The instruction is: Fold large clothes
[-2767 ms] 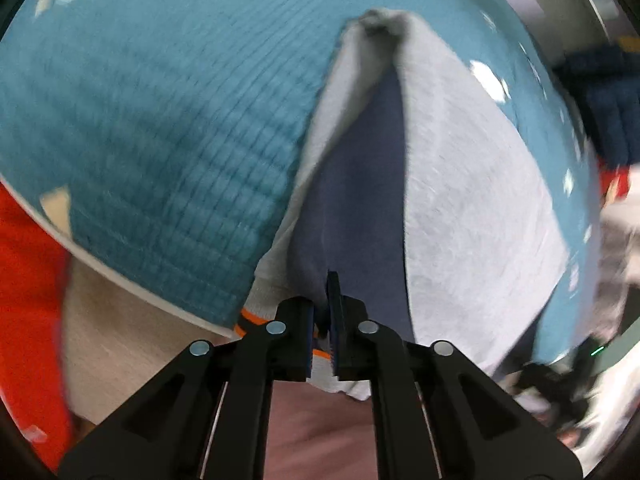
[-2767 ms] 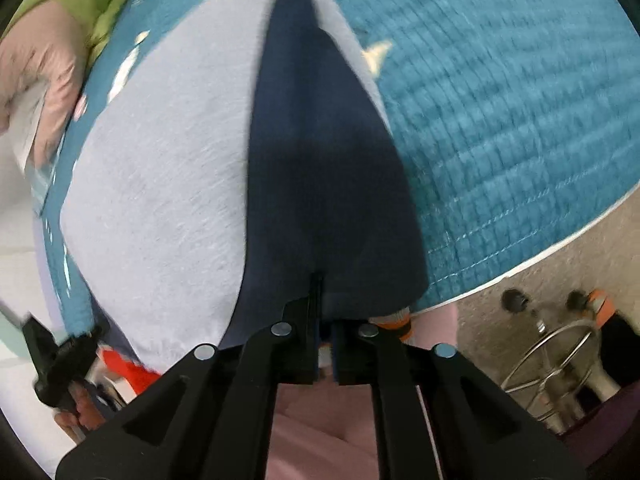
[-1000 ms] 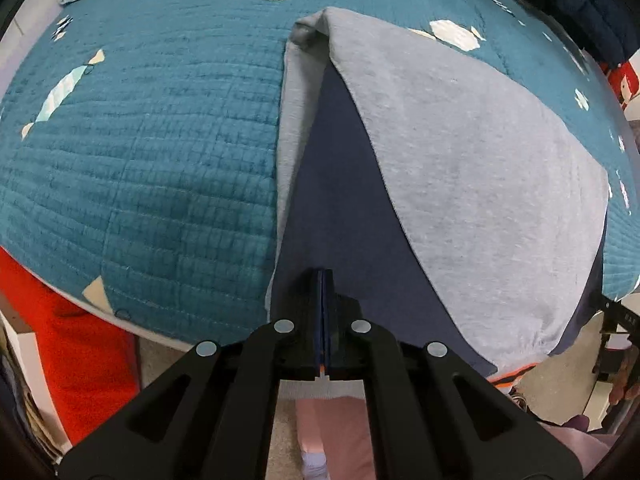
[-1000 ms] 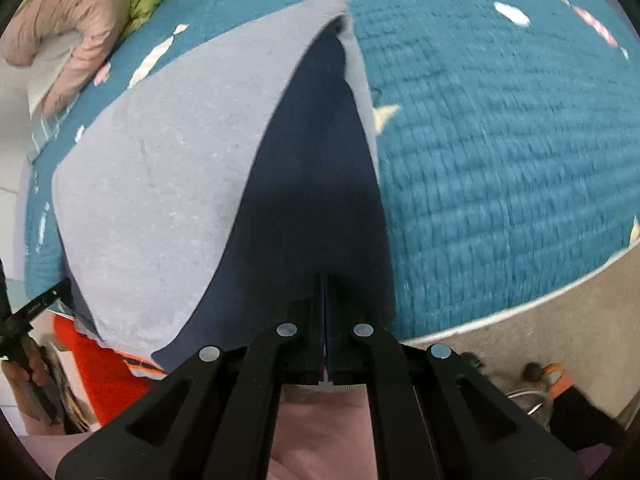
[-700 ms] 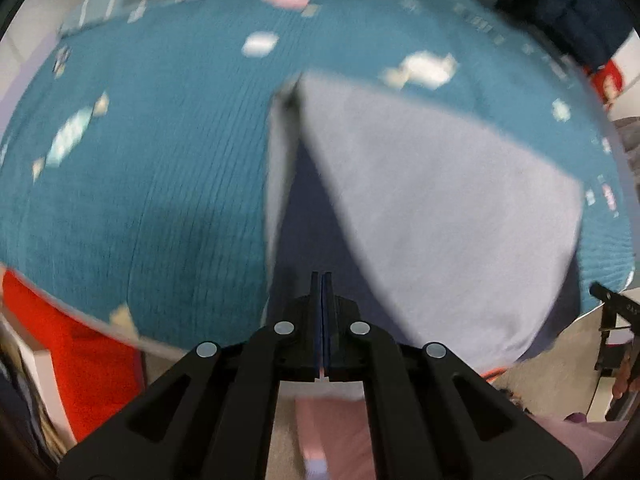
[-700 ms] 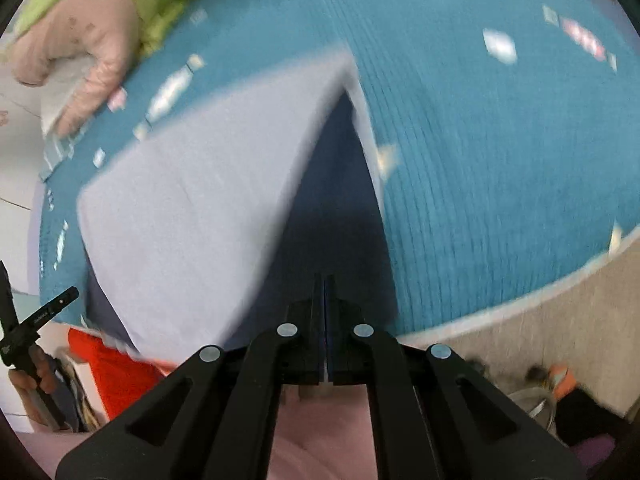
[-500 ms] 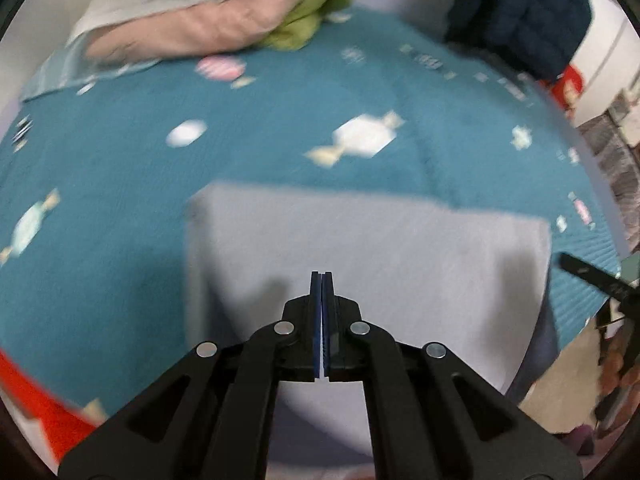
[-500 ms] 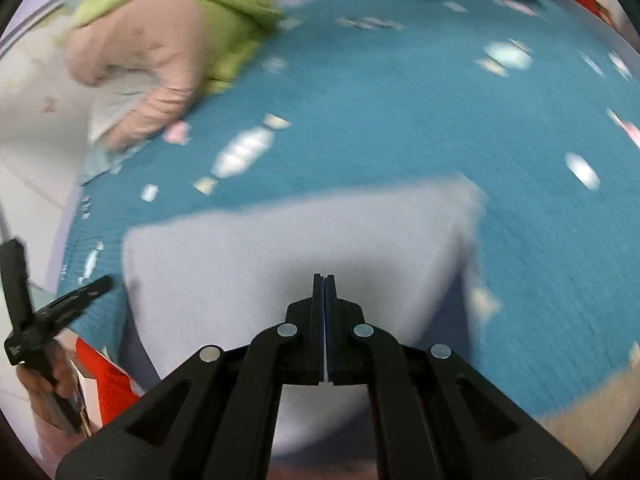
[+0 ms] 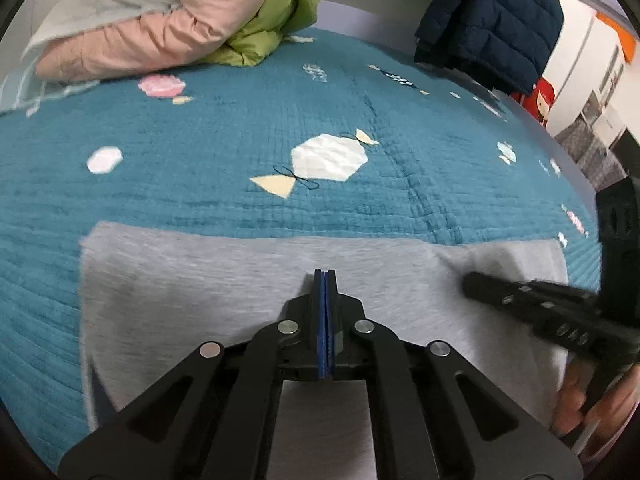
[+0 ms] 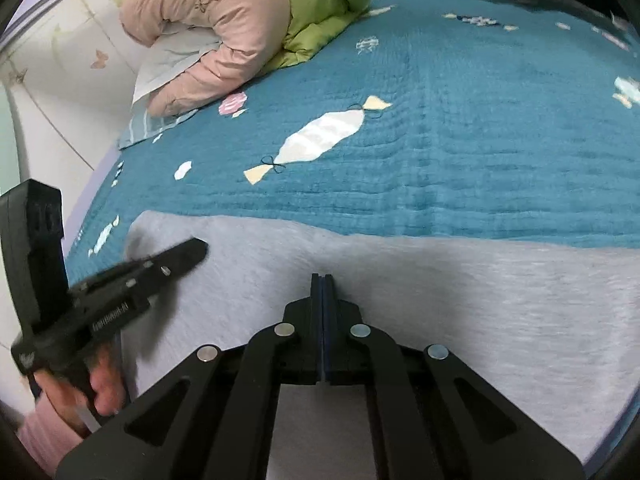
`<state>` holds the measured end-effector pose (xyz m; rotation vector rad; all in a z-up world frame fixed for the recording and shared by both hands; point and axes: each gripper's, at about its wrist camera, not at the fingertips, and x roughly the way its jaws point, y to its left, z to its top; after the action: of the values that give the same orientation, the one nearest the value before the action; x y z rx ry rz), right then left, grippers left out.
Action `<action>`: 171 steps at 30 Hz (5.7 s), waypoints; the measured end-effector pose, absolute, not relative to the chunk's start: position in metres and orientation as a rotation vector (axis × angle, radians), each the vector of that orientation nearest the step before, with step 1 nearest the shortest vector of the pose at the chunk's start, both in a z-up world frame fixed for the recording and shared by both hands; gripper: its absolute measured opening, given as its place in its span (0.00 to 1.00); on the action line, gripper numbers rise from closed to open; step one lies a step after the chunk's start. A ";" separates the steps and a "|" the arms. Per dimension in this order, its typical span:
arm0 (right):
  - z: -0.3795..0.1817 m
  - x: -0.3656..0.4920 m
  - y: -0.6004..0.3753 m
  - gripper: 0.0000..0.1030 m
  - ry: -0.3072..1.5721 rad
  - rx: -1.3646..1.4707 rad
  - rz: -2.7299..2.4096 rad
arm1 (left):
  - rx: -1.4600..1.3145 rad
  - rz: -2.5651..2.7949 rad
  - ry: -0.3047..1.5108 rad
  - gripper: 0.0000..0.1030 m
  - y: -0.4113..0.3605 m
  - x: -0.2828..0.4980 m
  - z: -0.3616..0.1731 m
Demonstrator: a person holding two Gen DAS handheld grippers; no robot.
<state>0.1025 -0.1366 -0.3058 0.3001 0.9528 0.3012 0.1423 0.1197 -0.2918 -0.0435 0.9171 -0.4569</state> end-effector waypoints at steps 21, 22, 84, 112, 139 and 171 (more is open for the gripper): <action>-0.303 0.075 -0.214 0.00 1.000 0.335 0.022 | -0.066 -0.167 1.001 0.01 0.208 0.156 -0.300; -0.293 0.073 -0.213 0.00 0.981 0.362 0.034 | -0.083 -0.164 1.004 0.01 0.210 0.155 -0.297; -0.361 0.030 -0.305 0.56 1.349 1.118 0.295 | -0.037 -0.478 1.522 0.00 0.021 0.181 -0.314; -0.364 -0.003 -0.283 0.58 1.274 1.165 0.234 | 0.008 -0.442 1.537 0.00 0.060 0.055 -0.321; -0.295 -0.001 -0.250 0.18 1.205 1.026 0.163 | 0.081 -0.363 1.390 0.00 0.014 0.120 -0.315; -0.191 0.080 -0.052 0.17 1.359 0.545 0.201 | -0.102 -0.545 1.345 0.02 0.138 0.069 -0.284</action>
<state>0.0800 -0.0520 -0.1913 0.5453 1.3590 0.2010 0.0693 0.1377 -0.2838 -0.1021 1.3455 -0.5449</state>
